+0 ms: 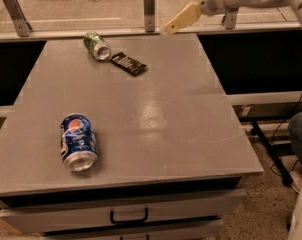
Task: Move rxbar chocolate near green can
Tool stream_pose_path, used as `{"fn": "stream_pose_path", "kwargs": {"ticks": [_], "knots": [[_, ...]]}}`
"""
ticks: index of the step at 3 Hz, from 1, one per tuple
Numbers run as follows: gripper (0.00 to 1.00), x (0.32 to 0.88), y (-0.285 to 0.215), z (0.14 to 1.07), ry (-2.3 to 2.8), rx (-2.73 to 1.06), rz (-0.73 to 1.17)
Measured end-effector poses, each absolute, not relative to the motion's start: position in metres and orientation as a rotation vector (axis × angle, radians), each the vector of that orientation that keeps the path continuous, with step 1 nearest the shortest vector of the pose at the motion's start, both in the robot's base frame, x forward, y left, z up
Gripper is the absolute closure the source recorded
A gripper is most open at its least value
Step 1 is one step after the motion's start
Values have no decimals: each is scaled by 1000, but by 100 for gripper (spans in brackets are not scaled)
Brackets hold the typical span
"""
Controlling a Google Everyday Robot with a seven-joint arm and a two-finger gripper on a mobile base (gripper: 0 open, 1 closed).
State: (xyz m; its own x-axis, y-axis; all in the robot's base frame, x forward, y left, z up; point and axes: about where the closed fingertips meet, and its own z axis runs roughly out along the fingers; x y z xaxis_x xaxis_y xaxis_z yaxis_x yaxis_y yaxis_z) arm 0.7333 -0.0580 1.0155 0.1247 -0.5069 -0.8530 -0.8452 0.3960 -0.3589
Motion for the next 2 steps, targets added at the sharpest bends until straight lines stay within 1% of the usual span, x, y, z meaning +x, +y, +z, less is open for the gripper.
{"fn": "stream_pose_path", "kwargs": {"ticks": [1, 2], "knots": [[0, 702, -135, 1079, 1461, -1298, 197], [0, 701, -138, 1091, 1438, -1300, 181]]}}
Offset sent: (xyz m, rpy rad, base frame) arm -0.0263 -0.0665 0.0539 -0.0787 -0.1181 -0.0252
